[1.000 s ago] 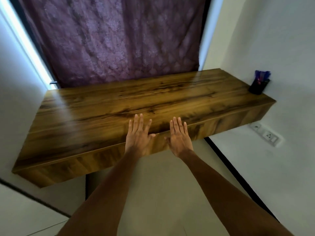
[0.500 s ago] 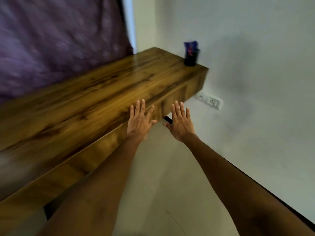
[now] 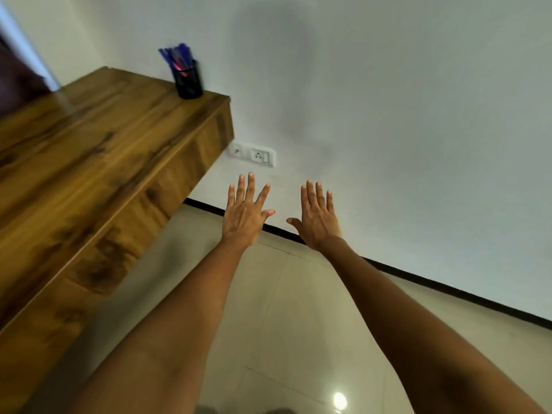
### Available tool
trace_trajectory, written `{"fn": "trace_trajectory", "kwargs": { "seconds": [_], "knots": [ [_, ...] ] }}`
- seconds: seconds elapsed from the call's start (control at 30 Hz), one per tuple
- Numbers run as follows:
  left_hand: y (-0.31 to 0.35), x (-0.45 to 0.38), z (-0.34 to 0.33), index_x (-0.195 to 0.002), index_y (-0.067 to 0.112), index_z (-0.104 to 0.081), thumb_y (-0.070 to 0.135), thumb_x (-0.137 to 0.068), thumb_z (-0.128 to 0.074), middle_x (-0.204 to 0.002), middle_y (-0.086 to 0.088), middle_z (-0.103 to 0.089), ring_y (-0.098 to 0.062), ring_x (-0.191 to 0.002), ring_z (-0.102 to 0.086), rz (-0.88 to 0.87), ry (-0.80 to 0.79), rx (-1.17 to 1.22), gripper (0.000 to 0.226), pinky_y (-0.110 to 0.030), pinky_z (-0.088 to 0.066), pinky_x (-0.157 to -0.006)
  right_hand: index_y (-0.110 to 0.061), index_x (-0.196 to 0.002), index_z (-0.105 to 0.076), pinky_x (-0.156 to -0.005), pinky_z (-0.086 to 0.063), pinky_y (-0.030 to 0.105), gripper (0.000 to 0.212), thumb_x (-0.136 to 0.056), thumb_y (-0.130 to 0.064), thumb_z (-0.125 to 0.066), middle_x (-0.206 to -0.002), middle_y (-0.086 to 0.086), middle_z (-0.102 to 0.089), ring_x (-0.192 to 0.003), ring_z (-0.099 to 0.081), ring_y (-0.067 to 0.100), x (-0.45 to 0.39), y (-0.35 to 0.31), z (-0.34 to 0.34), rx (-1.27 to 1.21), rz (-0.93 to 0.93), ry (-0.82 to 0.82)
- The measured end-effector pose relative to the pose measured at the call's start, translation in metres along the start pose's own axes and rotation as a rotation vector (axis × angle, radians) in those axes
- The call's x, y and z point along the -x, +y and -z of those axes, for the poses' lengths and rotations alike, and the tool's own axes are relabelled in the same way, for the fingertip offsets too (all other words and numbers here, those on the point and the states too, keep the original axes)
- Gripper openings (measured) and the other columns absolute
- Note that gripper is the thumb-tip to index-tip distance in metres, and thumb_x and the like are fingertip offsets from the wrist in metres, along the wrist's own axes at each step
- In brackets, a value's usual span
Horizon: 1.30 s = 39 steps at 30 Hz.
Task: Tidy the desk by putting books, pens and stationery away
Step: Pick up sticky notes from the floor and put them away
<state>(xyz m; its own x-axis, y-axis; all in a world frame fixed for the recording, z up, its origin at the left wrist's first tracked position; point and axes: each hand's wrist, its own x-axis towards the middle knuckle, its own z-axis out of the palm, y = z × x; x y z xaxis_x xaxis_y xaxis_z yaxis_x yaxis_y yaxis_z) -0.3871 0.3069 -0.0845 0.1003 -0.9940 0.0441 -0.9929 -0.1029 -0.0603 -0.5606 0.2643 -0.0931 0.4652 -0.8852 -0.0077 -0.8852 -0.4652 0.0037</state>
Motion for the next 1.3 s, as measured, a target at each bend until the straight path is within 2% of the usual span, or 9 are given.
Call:
{"fn": "trace_trajectory", "kwargs": {
  "seconds": [0.33, 0.7, 0.87, 1.03, 1.1, 1.2, 1.23, 1.3],
  "knots": [
    [0.119, -0.076, -0.016, -0.151, 0.027, 0.008, 0.055, -0.097, -0.022, -0.158, -0.014, 0.016, -0.032, -0.146, 0.016, -0.373, -0.035, 0.019, 0.068, -0.046, 0.004, -0.120, -0.005, -0.149, 0.011, -0.120, 0.004, 0.047, 0.082, -0.096, -0.056, -0.026, -0.158, 0.014, 0.014, -0.146, 0.016, 0.032, 0.033, 0.104, -0.025, -0.019, -0.363, -0.076],
    [0.264, -0.120, -0.042, -0.152, 0.027, 0.002, 0.055, -0.097, -0.026, -0.159, -0.014, 0.011, -0.033, -0.147, 0.010, -0.840, -0.007, 0.012, 0.068, -0.047, 0.002, -0.119, -0.004, -0.149, 0.011, -0.119, 0.005, 0.047, 0.083, -0.096, -0.057, -0.026, -0.158, 0.015, 0.014, -0.146, 0.016, 0.032, 0.097, 0.195, -0.056, -0.050, -0.796, -0.105],
    [0.323, -0.128, -0.065, -0.152, 0.027, 0.002, 0.055, -0.096, -0.026, -0.159, -0.014, 0.012, -0.032, -0.147, 0.012, -0.960, -0.045, 0.040, 0.068, -0.046, 0.003, -0.119, -0.004, -0.149, 0.012, -0.119, 0.006, 0.045, 0.082, -0.096, -0.057, -0.024, -0.158, 0.014, 0.015, -0.146, 0.016, 0.031, 0.115, 0.232, -0.077, -0.066, -0.918, -0.126],
    [0.373, -0.157, -0.100, -0.152, 0.026, 0.003, 0.055, -0.096, -0.026, -0.159, -0.014, 0.014, -0.032, -0.146, 0.014, -0.985, -0.089, 0.076, 0.069, -0.046, 0.002, -0.120, -0.006, -0.147, 0.015, -0.114, 0.013, 0.042, 0.081, -0.096, -0.057, -0.022, -0.158, 0.014, 0.017, -0.146, 0.016, 0.030, 0.108, 0.284, -0.112, -0.090, -0.968, -0.136],
    [0.393, -0.172, -0.124, -0.152, 0.026, 0.005, 0.055, -0.096, -0.026, -0.158, -0.014, 0.016, -0.032, -0.146, 0.015, -0.969, -0.091, 0.106, 0.070, -0.045, 0.002, -0.121, -0.007, -0.144, 0.020, -0.114, 0.012, 0.041, 0.079, -0.094, -0.060, -0.010, -0.156, 0.013, 0.020, -0.145, 0.017, 0.030, 0.101, 0.307, -0.134, -0.091, -0.969, -0.113],
    [0.429, -0.190, -0.182, -0.151, 0.025, 0.007, 0.055, -0.095, -0.027, -0.158, -0.014, 0.017, -0.032, -0.146, 0.016, -0.955, -0.133, 0.142, 0.072, -0.045, 0.003, -0.120, -0.009, -0.141, 0.020, -0.113, 0.011, 0.039, 0.090, -0.074, -0.069, 0.025, -0.152, 0.009, 0.022, -0.143, 0.017, 0.027, 0.086, 0.342, -0.193, -0.134, -1.003, -0.046],
    [0.442, -0.193, -0.205, -0.151, 0.024, 0.008, 0.056, -0.095, -0.027, -0.157, -0.014, 0.017, -0.032, -0.146, 0.015, -0.963, -0.150, 0.141, 0.074, -0.045, 0.003, -0.120, -0.010, -0.141, 0.020, -0.113, 0.011, 0.038, 0.095, -0.069, -0.070, 0.030, -0.151, 0.008, 0.023, -0.142, 0.019, 0.026, 0.082, 0.354, -0.217, -0.150, -1.017, -0.024],
    [0.463, -0.196, -0.256, -0.151, 0.022, 0.007, 0.056, -0.094, -0.029, -0.156, -0.015, 0.018, -0.033, -0.146, 0.014, -0.989, -0.195, 0.137, 0.075, -0.045, 0.003, -0.119, -0.010, -0.143, 0.017, -0.113, 0.010, 0.036, 0.098, -0.068, -0.072, 0.029, -0.153, 0.007, 0.019, -0.142, 0.017, 0.023, 0.074, 0.376, -0.269, -0.206, -1.050, 0.010]
  ]
}}
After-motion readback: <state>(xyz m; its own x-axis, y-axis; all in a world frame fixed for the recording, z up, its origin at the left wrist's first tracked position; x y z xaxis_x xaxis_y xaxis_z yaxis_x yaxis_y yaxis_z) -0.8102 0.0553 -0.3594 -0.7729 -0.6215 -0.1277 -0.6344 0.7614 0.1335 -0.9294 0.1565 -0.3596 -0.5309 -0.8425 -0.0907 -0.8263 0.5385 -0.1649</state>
